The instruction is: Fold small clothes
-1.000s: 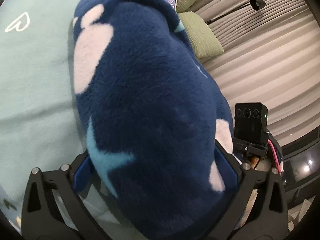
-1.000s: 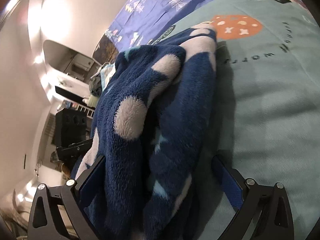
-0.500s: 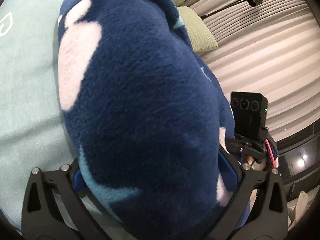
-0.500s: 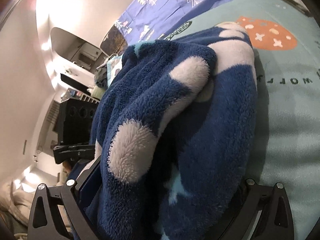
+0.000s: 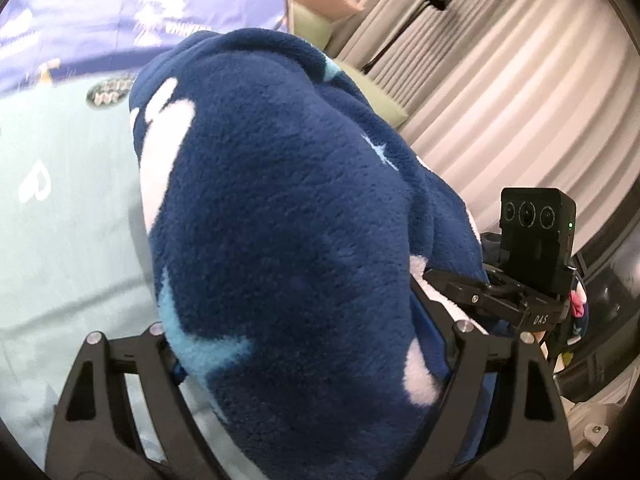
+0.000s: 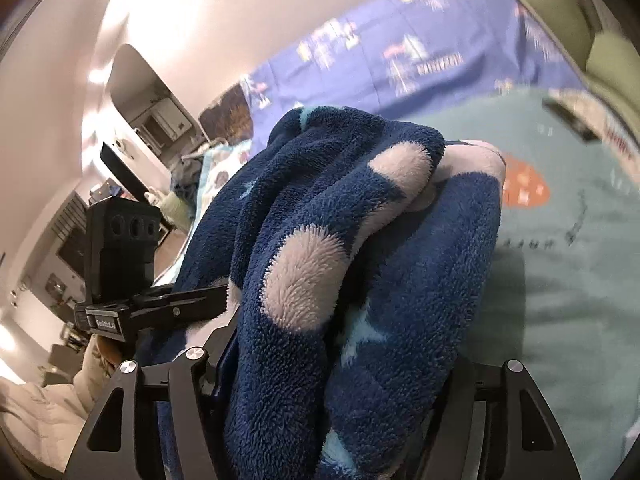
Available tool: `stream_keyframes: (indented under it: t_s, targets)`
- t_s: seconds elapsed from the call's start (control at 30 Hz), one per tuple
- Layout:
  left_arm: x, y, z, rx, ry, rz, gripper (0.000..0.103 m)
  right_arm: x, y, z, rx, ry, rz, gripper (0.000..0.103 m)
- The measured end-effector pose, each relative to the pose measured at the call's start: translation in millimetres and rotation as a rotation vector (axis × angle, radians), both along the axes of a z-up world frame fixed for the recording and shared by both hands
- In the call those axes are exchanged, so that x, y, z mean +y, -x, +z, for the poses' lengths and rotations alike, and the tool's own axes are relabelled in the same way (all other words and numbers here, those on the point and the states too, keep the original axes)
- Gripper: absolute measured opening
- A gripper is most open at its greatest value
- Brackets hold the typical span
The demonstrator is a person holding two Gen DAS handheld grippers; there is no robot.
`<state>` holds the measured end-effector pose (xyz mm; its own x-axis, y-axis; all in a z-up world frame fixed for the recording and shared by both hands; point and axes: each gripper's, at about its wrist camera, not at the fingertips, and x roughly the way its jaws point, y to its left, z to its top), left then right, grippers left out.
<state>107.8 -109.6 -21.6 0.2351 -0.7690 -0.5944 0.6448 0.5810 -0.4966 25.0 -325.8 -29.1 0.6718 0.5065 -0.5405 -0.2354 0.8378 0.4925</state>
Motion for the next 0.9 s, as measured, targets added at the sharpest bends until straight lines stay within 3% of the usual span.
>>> stream_keyframes:
  t_s: [0.27, 0.4, 0.57, 0.73, 0.9]
  targets:
    - [-20, 2, 101, -0.178, 0.021, -0.02, 0.086, -16, 20, 79, -0.164, 0.013, -0.028, 0.066]
    - [-35, -16, 161, -0.268, 0.04, -0.008, 0.086, -25, -5, 141, -0.234, 0.005, -0.048, 0.066]
    - [-59, -35, 222, -0.381, 0.038, -0.017, 0.086, -37, -30, 198, -0.303, 0.04, -0.061, 0.066]
    - [-81, -70, 254, -0.456, 0.02, 0.004, 0.086, -58, -71, 225, -0.352, 0.009, -0.074, 0.066]
    - [-103, -112, 259, -0.49, -0.009, 0.035, 0.086, -80, -129, 226, -0.359, -0.017, -0.09, 0.066]
